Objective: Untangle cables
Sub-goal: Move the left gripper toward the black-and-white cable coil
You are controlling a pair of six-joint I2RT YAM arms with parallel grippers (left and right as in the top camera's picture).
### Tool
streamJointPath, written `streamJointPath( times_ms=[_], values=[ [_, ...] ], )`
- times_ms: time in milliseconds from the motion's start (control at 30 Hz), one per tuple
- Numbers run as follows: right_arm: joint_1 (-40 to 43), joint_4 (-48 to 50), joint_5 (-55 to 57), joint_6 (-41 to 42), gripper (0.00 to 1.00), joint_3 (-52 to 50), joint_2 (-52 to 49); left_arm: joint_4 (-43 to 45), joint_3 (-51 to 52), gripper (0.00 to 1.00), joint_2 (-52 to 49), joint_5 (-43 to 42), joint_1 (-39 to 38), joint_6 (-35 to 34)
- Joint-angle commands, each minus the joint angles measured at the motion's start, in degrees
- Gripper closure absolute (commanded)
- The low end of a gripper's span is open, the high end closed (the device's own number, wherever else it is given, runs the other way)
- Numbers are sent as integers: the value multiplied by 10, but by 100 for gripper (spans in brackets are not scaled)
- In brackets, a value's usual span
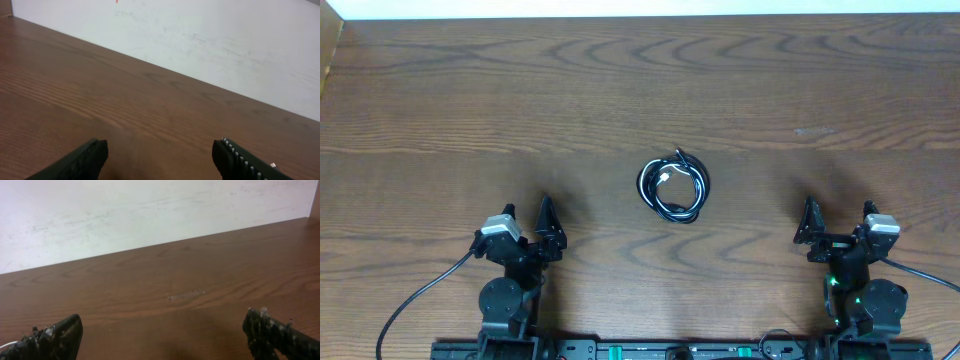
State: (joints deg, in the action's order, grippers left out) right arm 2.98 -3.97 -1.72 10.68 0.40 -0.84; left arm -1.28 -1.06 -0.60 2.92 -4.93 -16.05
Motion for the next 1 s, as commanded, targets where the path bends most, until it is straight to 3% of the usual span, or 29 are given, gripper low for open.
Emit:
streamJointPath(
  times_ms=[0,167,233,467,800,967],
  values=[
    [-15,-409,-278,-97,38,587,-631,-283,-490,2,-509,-363,0,49],
    [-34,-418,-240,-98,41,597,-567,-282,-490,2,-505,-398,0,81],
    [-56,-429,-172,-86,16,598,-493,-285,-490,2,-476,-391,0,68],
    [-93,-464,-71,-86,2,605,-387,-294,-490,2,-343,-276,0,90],
    [-93,-443,-67,-86,1,608,-440,-349,-490,2,-346,-253,0,90],
    [-105,-453,-70,-86,1,668,-539,-373,-534,2,-428,-269,0,90]
  ],
)
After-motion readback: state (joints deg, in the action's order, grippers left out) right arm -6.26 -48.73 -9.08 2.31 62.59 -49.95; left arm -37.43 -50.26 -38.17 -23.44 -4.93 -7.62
